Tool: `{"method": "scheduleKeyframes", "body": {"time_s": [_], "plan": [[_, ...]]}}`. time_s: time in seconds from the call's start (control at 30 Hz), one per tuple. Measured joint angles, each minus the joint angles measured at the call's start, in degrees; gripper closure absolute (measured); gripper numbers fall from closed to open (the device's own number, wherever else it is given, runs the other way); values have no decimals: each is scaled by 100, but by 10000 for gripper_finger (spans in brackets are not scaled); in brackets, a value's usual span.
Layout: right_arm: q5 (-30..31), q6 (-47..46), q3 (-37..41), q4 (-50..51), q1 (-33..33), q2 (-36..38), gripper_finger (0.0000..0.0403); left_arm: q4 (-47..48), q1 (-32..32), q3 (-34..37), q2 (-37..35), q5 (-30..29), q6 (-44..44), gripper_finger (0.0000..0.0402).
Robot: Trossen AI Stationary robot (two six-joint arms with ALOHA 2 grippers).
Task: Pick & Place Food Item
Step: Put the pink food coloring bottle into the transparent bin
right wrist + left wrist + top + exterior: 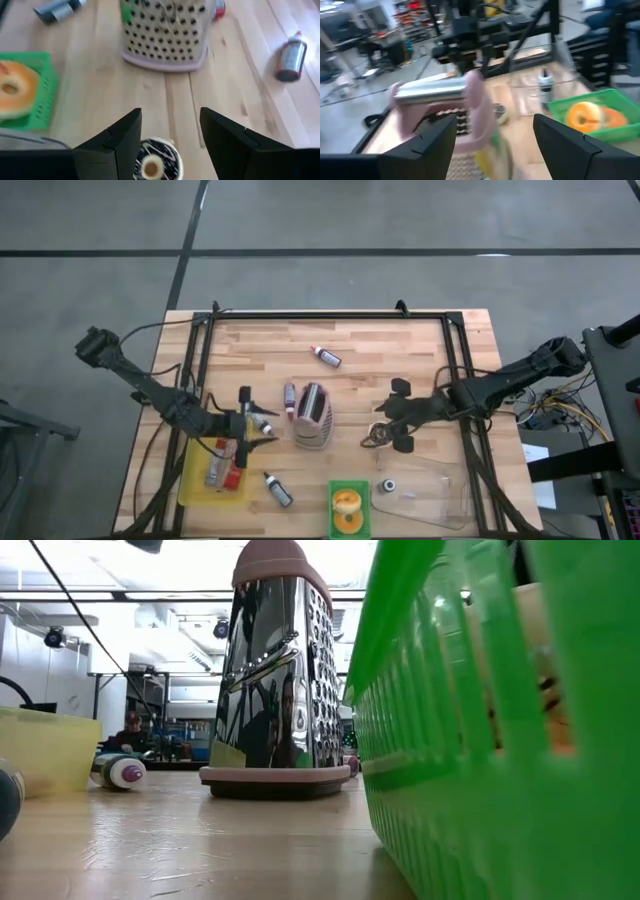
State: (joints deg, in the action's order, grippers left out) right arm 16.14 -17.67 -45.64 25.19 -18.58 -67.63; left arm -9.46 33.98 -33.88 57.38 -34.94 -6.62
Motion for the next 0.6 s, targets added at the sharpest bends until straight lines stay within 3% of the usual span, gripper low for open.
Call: {"method": "scheduleKeyframes", "body": {"time_s": [0.3, 0.6], "plan": [[-712, 427, -801, 1188, 844, -1112, 204, -11, -4, 889, -698, -561, 447, 136], [-1672, 583, -660, 1619, 1537, -1105, 204, -389, -4, 1401, -1088, -577, 519, 136]]}}
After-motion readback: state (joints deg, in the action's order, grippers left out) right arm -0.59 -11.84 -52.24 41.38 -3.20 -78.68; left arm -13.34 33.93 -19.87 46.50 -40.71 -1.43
